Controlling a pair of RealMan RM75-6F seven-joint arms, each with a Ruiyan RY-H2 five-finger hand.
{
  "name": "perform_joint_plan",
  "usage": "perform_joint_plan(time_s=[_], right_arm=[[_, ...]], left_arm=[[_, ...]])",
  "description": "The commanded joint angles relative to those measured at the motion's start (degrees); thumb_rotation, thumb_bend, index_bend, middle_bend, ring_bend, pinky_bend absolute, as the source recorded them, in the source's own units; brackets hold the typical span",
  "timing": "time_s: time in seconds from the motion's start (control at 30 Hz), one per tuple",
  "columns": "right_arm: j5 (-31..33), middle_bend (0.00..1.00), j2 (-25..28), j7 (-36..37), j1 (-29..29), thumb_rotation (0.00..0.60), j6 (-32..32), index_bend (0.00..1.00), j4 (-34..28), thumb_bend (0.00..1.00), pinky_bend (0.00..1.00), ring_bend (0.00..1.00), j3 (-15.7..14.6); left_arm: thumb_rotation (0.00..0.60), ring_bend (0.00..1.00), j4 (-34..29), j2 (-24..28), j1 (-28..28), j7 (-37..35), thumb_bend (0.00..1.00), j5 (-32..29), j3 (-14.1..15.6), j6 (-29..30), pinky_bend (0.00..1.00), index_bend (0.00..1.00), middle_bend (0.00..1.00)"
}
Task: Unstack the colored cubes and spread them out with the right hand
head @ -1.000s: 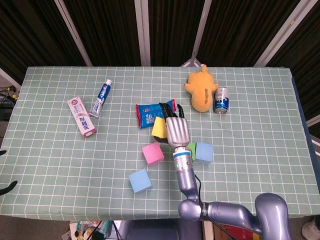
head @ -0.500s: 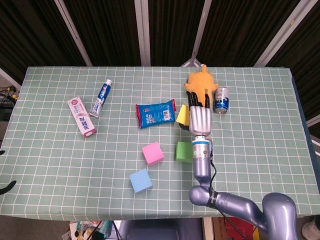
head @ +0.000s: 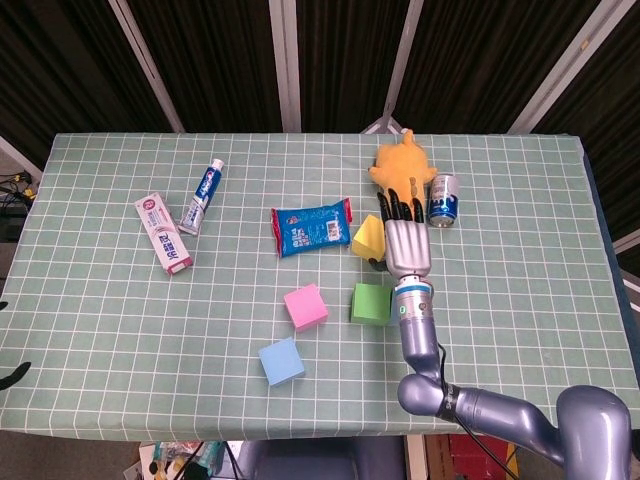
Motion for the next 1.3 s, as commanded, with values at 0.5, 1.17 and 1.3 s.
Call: perform_joint_plan(time_s=[0.5, 1.17, 1.3], right_arm=[[6.2, 0.0, 23.1, 0.2, -9.2, 0.6, -3.6, 0.0, -34.5, 0.11, 0.0, 0.14, -4.2], [-5.9, 0.0, 24.0, 15.9, -16.9, 0.6, -4.6, 0.0, -30.0, 0.11, 0.0, 0.15, -15.1], [-6.3, 0.0, 21.9, 17.4, -17.0, 0.6, -4.3, 0.0, -27.2, 0.11, 0.0, 0.19, -15.5]], left_arm=[[0.6, 0.0, -0.1, 0.2, 0.3, -0.4, 0.1, 0.4, 0.3, 0.3, 0.0, 0.22, 0.0], [0.6, 0.0, 0.2, 0.6, 0.3, -1.6, 0.1, 0.3, 0.1, 0.3, 0.0, 0.22, 0.0], [0.6, 0.0, 0.1, 0.5, 0.3, -1.4, 0.1, 0.1, 0.1, 0.1, 0.0, 0.22, 0.0]])
